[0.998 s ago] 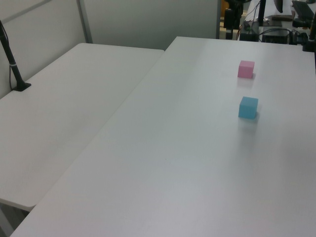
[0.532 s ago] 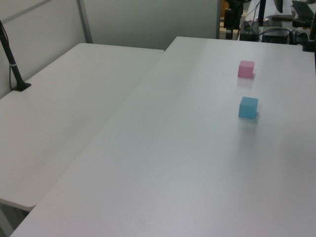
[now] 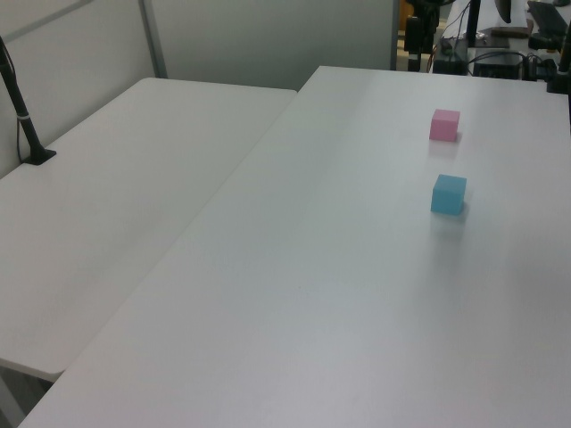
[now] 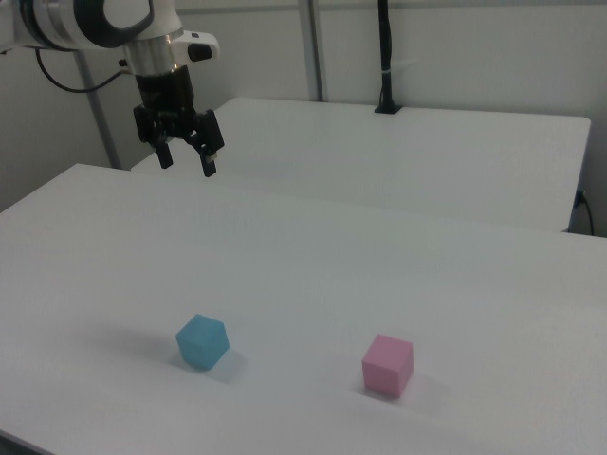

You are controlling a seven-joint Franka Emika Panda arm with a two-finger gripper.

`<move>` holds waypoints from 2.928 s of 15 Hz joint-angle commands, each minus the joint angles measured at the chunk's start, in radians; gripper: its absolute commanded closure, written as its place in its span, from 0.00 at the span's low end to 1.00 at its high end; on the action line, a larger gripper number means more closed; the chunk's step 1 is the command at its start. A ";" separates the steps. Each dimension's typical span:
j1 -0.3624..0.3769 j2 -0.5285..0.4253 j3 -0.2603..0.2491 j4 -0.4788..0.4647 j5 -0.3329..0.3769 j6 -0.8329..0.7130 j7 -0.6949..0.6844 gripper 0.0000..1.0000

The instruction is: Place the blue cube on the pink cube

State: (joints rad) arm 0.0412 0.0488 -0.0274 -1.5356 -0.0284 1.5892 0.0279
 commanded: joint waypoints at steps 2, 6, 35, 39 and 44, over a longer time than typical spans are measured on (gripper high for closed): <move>0.017 -0.107 -0.002 -0.127 -0.001 0.014 -0.002 0.00; 0.063 -0.286 -0.002 -0.337 0.002 0.027 -0.002 0.00; -0.024 -0.047 -0.008 -0.793 -0.056 0.667 -0.003 0.00; -0.021 -0.006 -0.006 -0.791 -0.065 0.716 -0.005 0.46; -0.021 -0.021 -0.006 -0.784 -0.071 0.700 -0.014 0.93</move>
State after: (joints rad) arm 0.0097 0.0501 -0.0278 -2.3124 -0.0846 2.2843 0.0270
